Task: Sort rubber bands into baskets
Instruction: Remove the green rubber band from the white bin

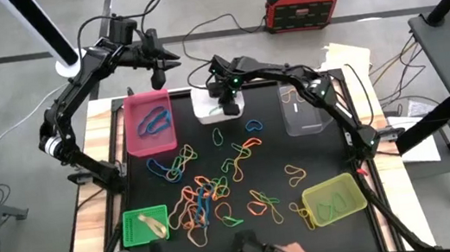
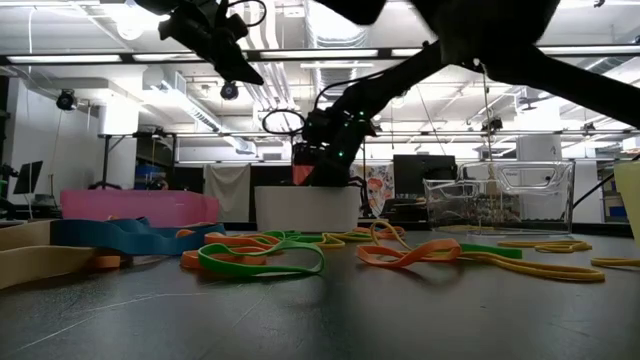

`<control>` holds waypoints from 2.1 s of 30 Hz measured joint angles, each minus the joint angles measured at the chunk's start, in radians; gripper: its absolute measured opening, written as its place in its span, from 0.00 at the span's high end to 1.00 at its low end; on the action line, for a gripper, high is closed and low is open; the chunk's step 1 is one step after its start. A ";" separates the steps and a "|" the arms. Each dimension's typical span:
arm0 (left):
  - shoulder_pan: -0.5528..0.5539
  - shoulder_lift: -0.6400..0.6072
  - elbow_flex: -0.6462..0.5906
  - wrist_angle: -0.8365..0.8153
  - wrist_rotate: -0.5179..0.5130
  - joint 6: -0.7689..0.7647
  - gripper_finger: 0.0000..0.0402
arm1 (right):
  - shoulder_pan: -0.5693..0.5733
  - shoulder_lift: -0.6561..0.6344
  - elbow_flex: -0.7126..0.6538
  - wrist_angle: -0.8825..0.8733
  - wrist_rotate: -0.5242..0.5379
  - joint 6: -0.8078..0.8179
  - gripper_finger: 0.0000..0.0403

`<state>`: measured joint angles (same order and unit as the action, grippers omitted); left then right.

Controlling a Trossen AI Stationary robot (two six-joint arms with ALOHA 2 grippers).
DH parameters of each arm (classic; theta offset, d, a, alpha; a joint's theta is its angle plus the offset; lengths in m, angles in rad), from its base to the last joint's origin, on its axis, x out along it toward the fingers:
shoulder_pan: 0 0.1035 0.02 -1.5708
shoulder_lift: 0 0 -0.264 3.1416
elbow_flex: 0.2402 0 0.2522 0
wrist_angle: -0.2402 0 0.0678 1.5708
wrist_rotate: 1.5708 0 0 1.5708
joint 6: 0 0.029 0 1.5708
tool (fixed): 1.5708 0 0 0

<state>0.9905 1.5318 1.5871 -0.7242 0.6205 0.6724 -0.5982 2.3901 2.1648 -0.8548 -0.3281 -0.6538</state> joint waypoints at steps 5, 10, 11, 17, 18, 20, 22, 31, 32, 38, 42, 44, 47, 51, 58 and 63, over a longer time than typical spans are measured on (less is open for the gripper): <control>0.000 0.000 0.000 0.000 0.000 -0.004 0.81 | -0.006 -0.018 0.029 -0.015 0.014 -0.019 0.97; 0.000 0.000 0.000 -0.001 0.000 -0.008 0.81 | -0.005 -0.089 0.035 -0.028 0.010 -0.025 0.98; 0.000 0.000 0.000 -0.002 0.000 -0.008 0.81 | -0.005 -0.101 0.035 -0.034 0.008 -0.025 0.98; 0.000 0.000 0.000 -0.005 0.000 -0.008 0.81 | -0.018 -0.151 0.035 -0.029 0.206 0.093 0.98; 0.000 0.000 0.000 -0.005 0.000 -0.008 0.81 | -0.025 -0.155 0.035 -0.024 0.263 0.125 0.97; -0.001 0.000 0.000 -0.005 0.000 -0.008 0.81 | -0.039 -0.159 0.035 -0.065 0.306 0.172 0.96; -0.001 0.000 0.000 -0.005 0.000 -0.009 0.81 | -0.058 -0.169 0.034 -0.104 0.309 0.295 0.92; -0.002 0.000 0.000 0.006 0.005 -0.009 0.81 | -0.120 -0.172 0.032 -0.258 0.293 0.633 0.61; -0.002 0.000 0.000 0.007 0.017 -0.009 0.81 | -0.119 -0.161 0.032 -0.257 0.272 0.628 0.58; -0.002 0.000 0.000 0.006 0.053 -0.018 0.81 | -0.115 -0.133 0.032 -0.254 0.212 0.619 0.50; -0.002 0.000 0.000 0.006 0.053 -0.019 0.81 | -0.118 -0.133 0.032 -0.218 0.216 0.637 0.51; -0.002 0.000 0.000 0.007 0.053 -0.019 0.81 | -0.114 -0.131 0.023 -0.191 0.216 0.641 0.54; -0.002 0.000 0.000 0.007 0.053 -0.024 0.81 | -0.105 -0.122 0.012 -0.172 0.214 0.641 0.60; -0.002 0.000 0.000 0.009 0.053 -0.028 0.81 | -0.102 -0.098 0.008 -0.154 0.199 0.645 0.70; -0.002 0.000 0.000 0.015 0.053 -0.037 0.81 | -0.100 -0.090 0.008 -0.145 0.198 0.645 0.95; -0.007 0.017 0.000 0.016 0.054 -0.047 0.81 | -0.094 -0.114 0.007 -0.120 0.215 0.639 0.97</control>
<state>0.9833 1.5484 1.5871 -0.7086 0.6746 0.6255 -0.6917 2.2761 2.1719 -0.9750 -0.1135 -0.0152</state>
